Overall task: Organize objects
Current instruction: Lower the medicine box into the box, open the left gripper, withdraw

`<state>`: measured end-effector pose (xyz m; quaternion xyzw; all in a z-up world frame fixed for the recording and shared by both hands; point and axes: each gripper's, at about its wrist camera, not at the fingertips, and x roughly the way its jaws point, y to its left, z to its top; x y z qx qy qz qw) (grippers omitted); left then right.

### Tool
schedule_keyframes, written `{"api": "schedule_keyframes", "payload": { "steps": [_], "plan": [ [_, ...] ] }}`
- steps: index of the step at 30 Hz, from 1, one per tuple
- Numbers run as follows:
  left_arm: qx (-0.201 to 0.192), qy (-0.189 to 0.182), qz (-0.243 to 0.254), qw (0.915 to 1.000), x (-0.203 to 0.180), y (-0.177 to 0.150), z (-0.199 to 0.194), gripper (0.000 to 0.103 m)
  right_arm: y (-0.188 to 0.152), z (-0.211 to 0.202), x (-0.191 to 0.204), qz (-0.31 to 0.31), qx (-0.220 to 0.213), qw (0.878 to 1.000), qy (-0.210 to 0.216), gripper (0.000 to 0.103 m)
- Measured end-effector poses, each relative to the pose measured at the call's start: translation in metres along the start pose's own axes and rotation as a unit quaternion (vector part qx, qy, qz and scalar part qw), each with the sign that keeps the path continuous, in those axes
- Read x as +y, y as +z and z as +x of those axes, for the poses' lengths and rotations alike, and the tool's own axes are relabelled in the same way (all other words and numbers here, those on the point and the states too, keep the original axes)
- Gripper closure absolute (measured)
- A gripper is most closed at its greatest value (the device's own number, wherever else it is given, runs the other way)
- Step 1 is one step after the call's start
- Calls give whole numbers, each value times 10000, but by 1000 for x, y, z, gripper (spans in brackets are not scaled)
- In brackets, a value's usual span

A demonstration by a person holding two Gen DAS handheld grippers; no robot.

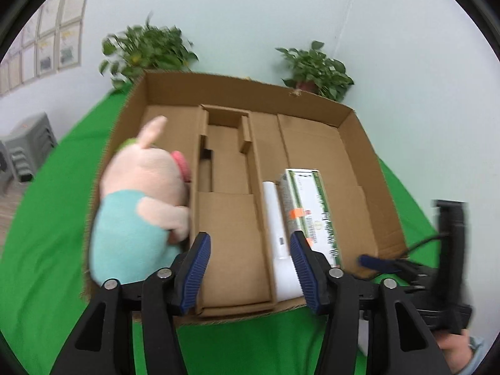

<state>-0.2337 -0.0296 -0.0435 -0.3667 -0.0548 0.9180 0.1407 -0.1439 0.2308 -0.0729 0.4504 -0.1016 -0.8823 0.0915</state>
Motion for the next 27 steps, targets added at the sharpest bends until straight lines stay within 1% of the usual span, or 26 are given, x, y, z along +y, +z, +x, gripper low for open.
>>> {"api": "schedule_keyframes", "payload": {
  "steps": [1,2,3,4,5,6,7,9,10,11,13,15,16,17,18,19,20,21,23,24,25,26,27],
  "plan": [
    [-128,151,48,9998,-1,-4,-9,40,-5,-8,1,-63,-167,9998,-56,22],
    [-302,303,120,9990,-2,-10,-19,33,-16,-24,3,-178,-459,9987,-153,20],
    [-450,425,194,9979,-6,-14,-28,29,-22,-33,3,-277,-694,9969,-262,20],
    [-594,601,270,9961,-9,-19,-37,23,-25,-37,7,-394,-933,9941,-398,16],
    [-738,858,371,9929,-15,-24,-44,13,-22,-45,4,-507,-1177,9904,-511,9],
    [-875,1085,475,9891,-20,-30,-51,8,-27,-56,6,-608,-1407,9865,-583,3],
    [-979,1242,545,9859,-25,-34,-55,1,-24,-52,6,-675,-1557,9834,-637,1],
    [-1184,1580,699,9778,-38,-46,-66,0,-38,-62,8,-802,-1827,9767,-794,1],
    [-1216,1649,750,9759,-42,-50,-67,1,-43,-65,9,-811,-1898,9751,-816,1],
    [-1242,1683,797,9746,-46,-55,-69,1,-34,-63,15,-792,-1966,9737,-834,1],
    [-1244,1653,857,9746,-53,-63,-72,1,-39,-65,17,-673,-2096,9718,-849,1],
    [-1243,1707,941,9729,-60,-72,-75,13,-39,-72,15,-564,-2150,9717,-806,6],
    [-1244,1737,1001,9718,-63,-77,-75,33,-37,-73,18,-556,-2185,9709,-808,20],
    [-1191,1694,1035,9728,-64,-79,-73,61,-37,-74,20,-562,-2229,9697,-825,37],
    [-1098,1598,1031,9756,-64,-82,-71,77,-37,-75,20,-567,-2241,9690,-873,44],
    [-988,1456,947,9798,-63,-84,-69,100,-40,-77,19,-566,-2231,9687,-924,61],
    [-930,1367,825,9828,-62,-85,-67,100,-42,-77,18,-568,-2208,9689,-964,78],
    [-942,1364,775,9831,-61,-87,-66,100,-42,-76,17,-571,-2169,9691,-1025,82],
    [-1026,1481,806,9803,-64,-90,-67,98,-45,-76,14,-555,-2146,9692,-1069,82],
    [-1021,1555,793,9793,-65,-90,-67,96,-46,-77,12,-555,-2163,9687,-1088,82],
    [-942,1631,779,9790,-66,-90,-65,78,-47,-79,11,-557,-2181,9678,-1130,82],
    [-894,1653,810,9788,-67,-90,-64,43,-48,-79,11,-545,-2204,9665,-1195,78],
    [-911,1655,876,9781,-69,-90,-66,25,-48,-81,10,-517,-2255,9646,-1268,71]
  ]
}}
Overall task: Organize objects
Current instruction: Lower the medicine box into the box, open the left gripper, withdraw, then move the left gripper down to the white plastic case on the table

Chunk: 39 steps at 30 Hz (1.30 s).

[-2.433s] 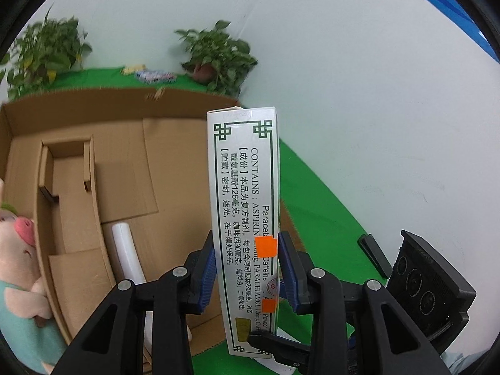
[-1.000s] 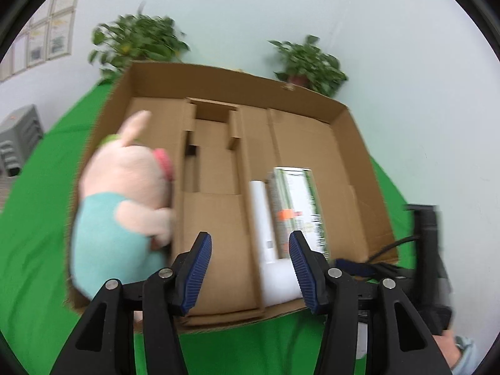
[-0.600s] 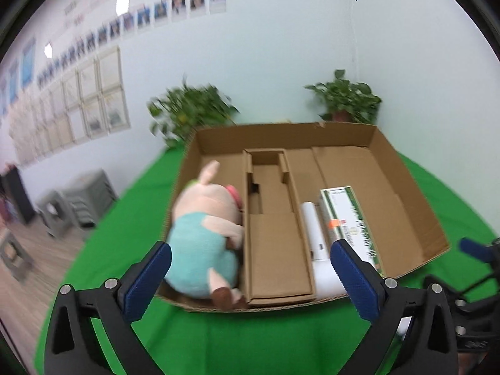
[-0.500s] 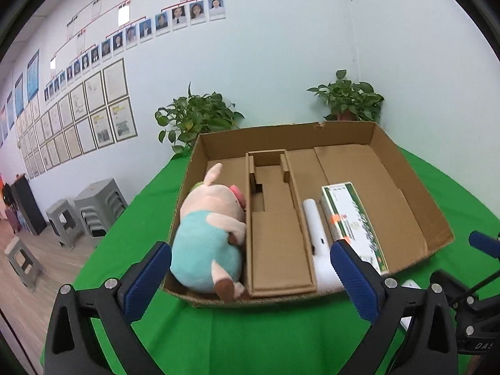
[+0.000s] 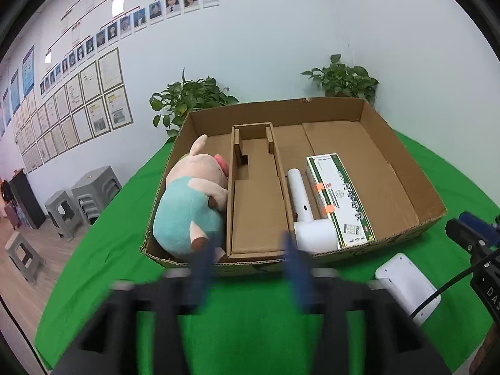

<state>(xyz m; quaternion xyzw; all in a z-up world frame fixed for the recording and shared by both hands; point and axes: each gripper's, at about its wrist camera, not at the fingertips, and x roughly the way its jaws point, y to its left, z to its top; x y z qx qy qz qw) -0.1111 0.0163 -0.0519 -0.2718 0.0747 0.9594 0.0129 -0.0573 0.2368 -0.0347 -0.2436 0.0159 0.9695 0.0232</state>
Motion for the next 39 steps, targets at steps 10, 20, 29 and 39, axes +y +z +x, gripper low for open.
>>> {"api": "schedule_keyframes", "payload": {
  "steps": [10,20,29,39],
  "plan": [
    [-59,13,159,9999,-3,-3,-14,4,-7,0,-1,-230,49,9996,181,1],
    [-21,81,35,10000,-3,-7,-9,3,-18,1,1,-391,69,9982,443,1],
    [26,38,-111,9999,-3,-10,-3,3,-17,-4,1,-392,-22,9977,545,1],
    [360,-249,-275,9987,5,-20,8,3,-26,-2,9,-540,124,9948,858,1]
  ]
}}
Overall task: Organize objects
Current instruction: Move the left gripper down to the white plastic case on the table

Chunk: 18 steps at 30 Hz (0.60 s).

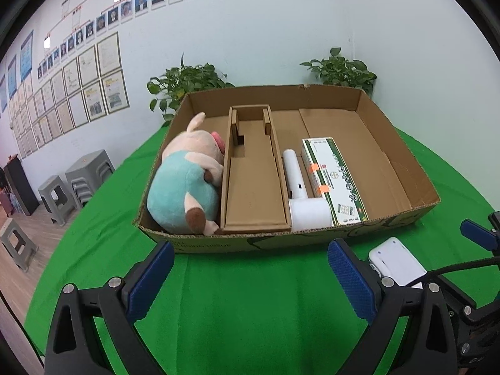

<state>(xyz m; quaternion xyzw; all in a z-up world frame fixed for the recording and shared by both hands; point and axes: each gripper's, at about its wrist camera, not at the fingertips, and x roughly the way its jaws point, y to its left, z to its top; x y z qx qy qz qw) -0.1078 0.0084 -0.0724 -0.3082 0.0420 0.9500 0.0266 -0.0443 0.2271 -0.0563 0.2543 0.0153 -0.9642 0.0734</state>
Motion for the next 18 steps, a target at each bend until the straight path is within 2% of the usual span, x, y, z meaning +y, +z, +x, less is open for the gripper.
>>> {"api": "schedule_keyframes", "payload": {
  "steps": [4,9,12,15,18],
  "plan": [
    [244,-362,-79,9990,5,-6,8,3,-12,6,-9,28,350,9991,238,1],
    [672,-941,-205,9931,8,-12,29,3,-35,28,-31,-30,1195,9928,-74,1],
    [852,-1460,-282,9852,7,-11,41,3,-39,36,-42,171,1438,9894,-41,1],
    [1003,-2051,-364,9729,4,-6,53,3,-39,43,-40,140,1558,9877,14,1],
    [1104,-2373,-332,9646,-2,0,63,5,-39,52,-33,-54,1634,9865,17,2]
  ]
}}
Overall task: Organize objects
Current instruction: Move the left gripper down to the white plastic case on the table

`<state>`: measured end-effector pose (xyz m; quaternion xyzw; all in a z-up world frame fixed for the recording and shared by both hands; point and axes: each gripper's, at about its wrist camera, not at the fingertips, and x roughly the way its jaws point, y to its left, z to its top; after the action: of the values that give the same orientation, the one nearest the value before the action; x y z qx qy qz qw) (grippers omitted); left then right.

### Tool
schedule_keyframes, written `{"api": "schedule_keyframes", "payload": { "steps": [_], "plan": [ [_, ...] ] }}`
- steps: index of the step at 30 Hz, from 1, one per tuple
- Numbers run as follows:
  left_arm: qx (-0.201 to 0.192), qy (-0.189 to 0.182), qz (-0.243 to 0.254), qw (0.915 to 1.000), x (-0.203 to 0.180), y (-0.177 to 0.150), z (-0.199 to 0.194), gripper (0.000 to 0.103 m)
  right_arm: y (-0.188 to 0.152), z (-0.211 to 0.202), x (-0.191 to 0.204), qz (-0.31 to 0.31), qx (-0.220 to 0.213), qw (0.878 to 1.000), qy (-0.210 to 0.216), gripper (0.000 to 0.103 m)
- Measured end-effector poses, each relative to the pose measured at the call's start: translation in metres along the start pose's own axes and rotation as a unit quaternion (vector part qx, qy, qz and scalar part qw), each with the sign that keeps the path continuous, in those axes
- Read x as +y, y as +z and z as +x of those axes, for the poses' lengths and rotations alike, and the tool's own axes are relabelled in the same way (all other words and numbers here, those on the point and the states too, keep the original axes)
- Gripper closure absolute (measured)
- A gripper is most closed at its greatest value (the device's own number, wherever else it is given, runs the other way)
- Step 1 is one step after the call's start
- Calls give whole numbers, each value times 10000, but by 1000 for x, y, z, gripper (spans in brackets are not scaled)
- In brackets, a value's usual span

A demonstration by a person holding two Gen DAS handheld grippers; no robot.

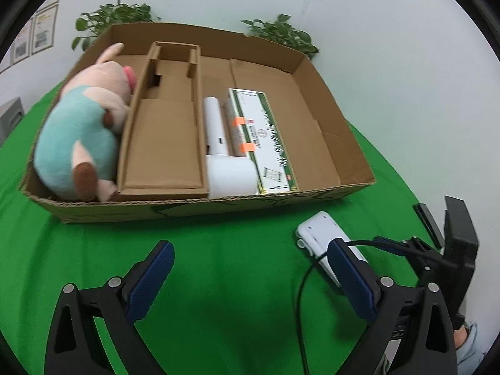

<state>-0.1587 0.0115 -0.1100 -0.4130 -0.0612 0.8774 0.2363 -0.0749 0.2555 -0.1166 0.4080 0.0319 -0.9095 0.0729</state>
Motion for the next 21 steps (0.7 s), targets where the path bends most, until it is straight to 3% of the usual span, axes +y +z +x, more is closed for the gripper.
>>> {"api": "schedule_keyframes", "payload": {
  "steps": [1,5,10,16,21],
  "plan": [
    [22,-36,31,10000,-1,2,3,6,0,2,2,-50,29,10000,-33,6],
    [-1,-267,84,9996,-3,4,5,9,0,8,10,-325,139,9993,-107,37],
    [75,-442,28,9990,1,5,9,20,-9,5,17,-327,166,9991,-198,37],
    [399,-1083,80,9933,-2,5,20,30,-30,-14,23,-186,188,9996,-82,37],
    [683,-1615,17,9845,-16,12,43,35,-56,-30,38,-769,79,9970,6,37]
  ]
}}
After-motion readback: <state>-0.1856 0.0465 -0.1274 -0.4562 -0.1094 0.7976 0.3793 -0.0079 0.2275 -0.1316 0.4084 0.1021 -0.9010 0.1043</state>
